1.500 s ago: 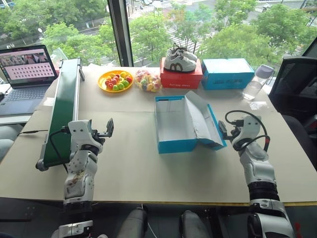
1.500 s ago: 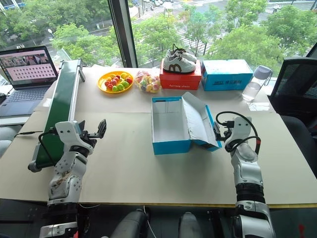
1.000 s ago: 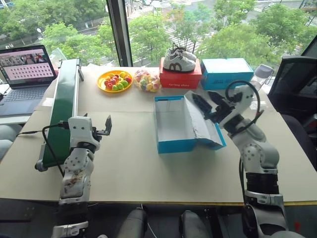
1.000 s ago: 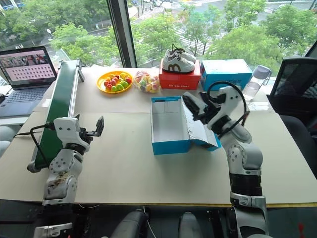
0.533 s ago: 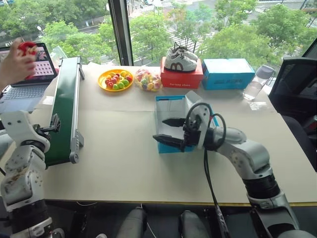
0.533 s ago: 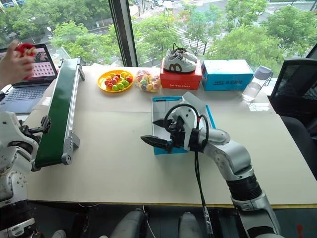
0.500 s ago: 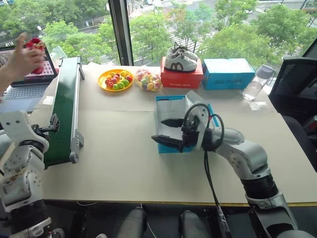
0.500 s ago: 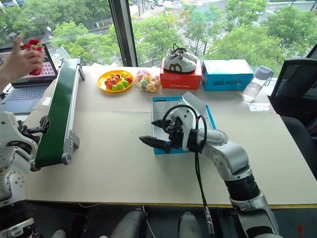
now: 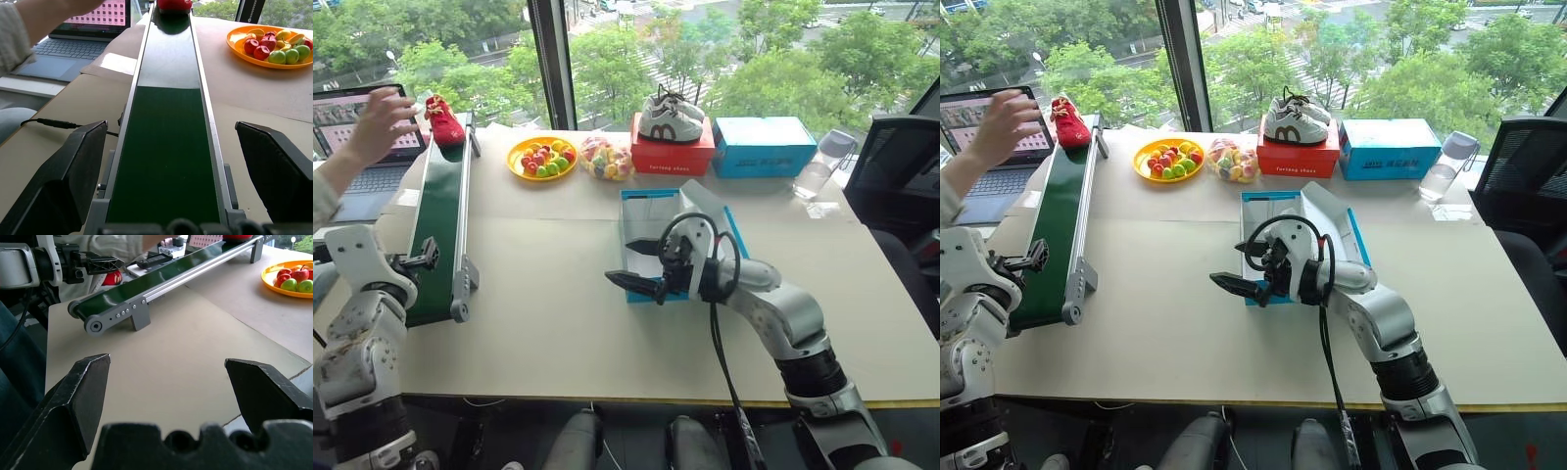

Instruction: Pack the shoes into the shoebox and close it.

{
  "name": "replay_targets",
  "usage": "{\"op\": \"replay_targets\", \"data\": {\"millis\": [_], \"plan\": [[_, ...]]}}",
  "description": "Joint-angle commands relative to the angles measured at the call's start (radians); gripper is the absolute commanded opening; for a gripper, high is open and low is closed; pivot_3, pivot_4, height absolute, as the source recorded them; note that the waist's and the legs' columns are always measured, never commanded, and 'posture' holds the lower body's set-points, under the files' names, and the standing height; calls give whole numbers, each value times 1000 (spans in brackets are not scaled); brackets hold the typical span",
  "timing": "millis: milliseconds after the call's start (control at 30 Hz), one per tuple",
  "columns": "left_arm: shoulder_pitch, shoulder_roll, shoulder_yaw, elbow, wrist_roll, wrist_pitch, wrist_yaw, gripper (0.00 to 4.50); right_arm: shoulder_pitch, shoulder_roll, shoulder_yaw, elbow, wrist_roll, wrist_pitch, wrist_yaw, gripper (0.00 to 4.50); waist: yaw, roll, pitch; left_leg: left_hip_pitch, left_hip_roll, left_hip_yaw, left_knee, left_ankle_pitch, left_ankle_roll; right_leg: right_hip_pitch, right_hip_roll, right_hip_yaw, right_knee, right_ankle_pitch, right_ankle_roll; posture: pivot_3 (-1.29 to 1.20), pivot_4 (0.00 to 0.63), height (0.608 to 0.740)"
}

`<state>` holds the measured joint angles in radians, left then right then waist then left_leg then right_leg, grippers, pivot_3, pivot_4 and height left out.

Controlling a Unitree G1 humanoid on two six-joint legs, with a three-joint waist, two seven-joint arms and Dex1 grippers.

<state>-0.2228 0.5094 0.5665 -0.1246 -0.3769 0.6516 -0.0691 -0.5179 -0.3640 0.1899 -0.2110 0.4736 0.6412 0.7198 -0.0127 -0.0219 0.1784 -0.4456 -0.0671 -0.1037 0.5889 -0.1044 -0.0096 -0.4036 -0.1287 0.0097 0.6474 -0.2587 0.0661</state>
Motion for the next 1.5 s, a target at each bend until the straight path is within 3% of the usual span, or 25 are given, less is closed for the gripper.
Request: {"op": "replay_targets", "data": {"millis": [33, 433, 1500], "plan": [[-21, 7, 7, -1, 2, -2, 8, 4500, 0, 13, -27, -15, -3, -28, -12, 4478, 0, 0, 0, 0, 0, 0, 0, 0, 0, 0, 0, 0, 0, 0, 0, 0, 150, 730], [-75, 28, 18, 36, -10, 131, 32, 4500, 22, 40, -28, 3, -41, -42, -41, 4478, -1, 0, 0, 0, 0, 0, 0, 0, 0, 0, 0, 0, 0, 0, 1, 0, 150, 730], [-152, 102, 34, 82, 5, 120, 21, 4500, 118, 15, 2, 7, -175, -221, 7, 4478, -1, -1, -1, 0, 0, 2, 0, 0, 0, 0, 1, 1, 0, 1, 0, 0, 150, 730]]}}
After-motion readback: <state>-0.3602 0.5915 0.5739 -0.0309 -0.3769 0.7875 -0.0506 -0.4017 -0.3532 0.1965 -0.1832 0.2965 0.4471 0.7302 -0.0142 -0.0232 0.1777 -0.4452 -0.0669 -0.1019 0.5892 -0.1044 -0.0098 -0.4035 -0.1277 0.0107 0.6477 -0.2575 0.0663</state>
